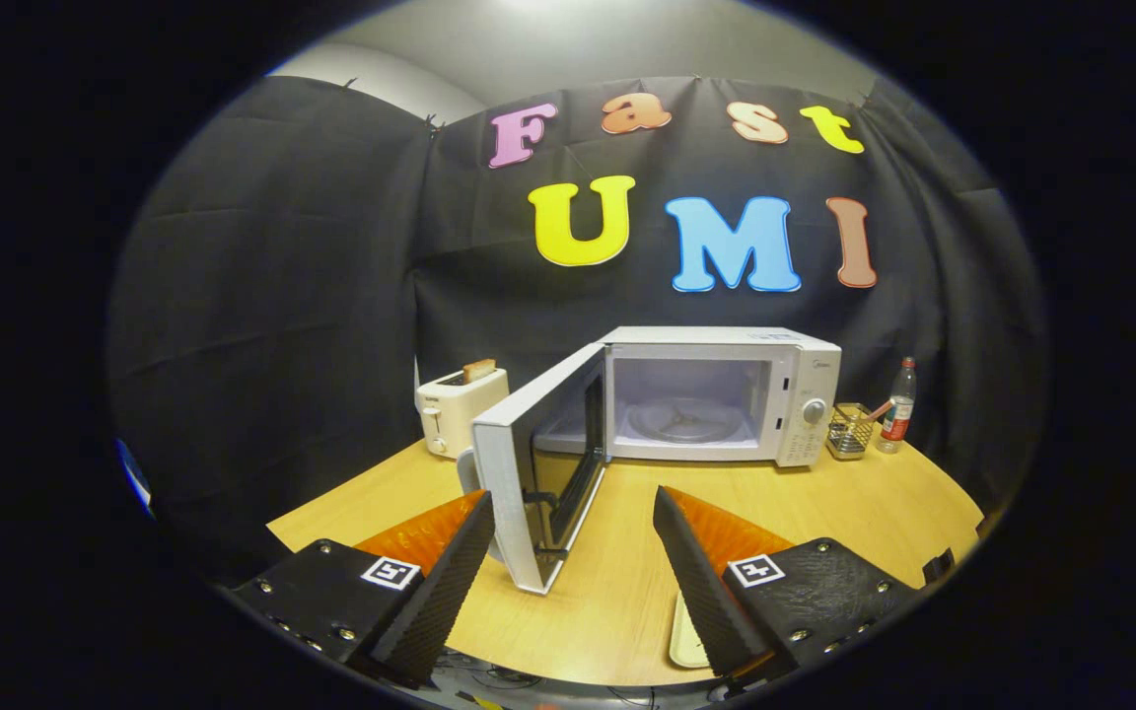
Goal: Open the microwave, put the food inside, and close the microwave door.
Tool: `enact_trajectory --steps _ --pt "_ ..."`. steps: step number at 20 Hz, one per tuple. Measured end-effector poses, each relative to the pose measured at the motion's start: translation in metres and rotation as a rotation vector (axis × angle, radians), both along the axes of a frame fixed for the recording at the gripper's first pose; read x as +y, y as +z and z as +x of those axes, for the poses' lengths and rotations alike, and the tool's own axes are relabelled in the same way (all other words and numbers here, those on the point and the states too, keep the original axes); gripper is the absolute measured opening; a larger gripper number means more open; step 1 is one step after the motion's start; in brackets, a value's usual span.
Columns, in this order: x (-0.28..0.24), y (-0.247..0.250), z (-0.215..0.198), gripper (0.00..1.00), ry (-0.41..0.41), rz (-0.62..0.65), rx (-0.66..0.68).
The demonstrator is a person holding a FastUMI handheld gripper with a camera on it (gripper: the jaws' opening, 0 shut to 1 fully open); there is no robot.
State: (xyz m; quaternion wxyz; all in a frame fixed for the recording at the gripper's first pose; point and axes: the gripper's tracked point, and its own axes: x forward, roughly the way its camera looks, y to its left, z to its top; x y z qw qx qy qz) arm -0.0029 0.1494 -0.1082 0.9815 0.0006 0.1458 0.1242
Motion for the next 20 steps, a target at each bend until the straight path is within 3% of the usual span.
enact_trajectory --steps 20 --pt "-0.134 -0.131 -0.006 0.98 -0.314 -0.121 0.426"
